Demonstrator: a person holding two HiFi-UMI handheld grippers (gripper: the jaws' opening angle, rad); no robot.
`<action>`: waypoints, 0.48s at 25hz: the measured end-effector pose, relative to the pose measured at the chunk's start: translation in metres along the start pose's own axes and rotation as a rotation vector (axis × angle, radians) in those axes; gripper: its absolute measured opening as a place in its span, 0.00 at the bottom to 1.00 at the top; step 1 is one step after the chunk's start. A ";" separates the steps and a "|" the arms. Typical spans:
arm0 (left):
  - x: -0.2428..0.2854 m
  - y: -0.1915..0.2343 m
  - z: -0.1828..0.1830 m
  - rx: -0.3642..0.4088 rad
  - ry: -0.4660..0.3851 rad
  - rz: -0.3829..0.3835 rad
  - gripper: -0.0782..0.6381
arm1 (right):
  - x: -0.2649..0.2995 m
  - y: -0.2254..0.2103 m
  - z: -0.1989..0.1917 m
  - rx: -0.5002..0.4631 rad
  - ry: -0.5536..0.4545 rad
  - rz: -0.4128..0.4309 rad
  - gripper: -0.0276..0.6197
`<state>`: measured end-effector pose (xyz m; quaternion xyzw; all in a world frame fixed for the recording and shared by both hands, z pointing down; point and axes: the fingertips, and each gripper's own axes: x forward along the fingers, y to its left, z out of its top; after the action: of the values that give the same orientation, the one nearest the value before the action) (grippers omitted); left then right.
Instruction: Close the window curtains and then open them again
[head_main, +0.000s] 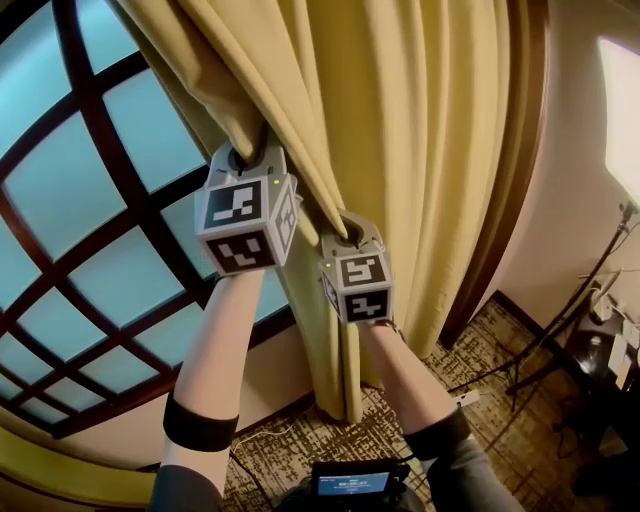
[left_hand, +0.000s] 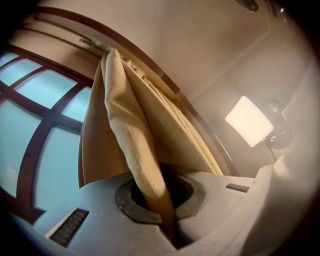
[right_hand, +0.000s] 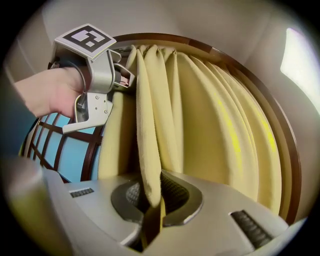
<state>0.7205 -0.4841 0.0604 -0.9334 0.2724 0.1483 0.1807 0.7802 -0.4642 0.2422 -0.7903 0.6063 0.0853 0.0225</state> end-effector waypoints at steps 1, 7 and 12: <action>0.008 -0.007 0.002 -0.002 -0.004 0.004 0.11 | 0.000 -0.011 0.003 0.012 -0.003 0.002 0.07; 0.049 -0.036 0.008 -0.045 -0.025 0.035 0.11 | 0.008 -0.075 -0.003 0.099 0.015 -0.001 0.07; 0.055 -0.040 0.005 -0.050 -0.034 0.075 0.11 | 0.011 -0.083 -0.009 0.087 0.021 0.038 0.07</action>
<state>0.7870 -0.4756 0.0460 -0.9241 0.3000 0.1777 0.1563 0.8636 -0.4543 0.2435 -0.7776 0.6247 0.0513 0.0487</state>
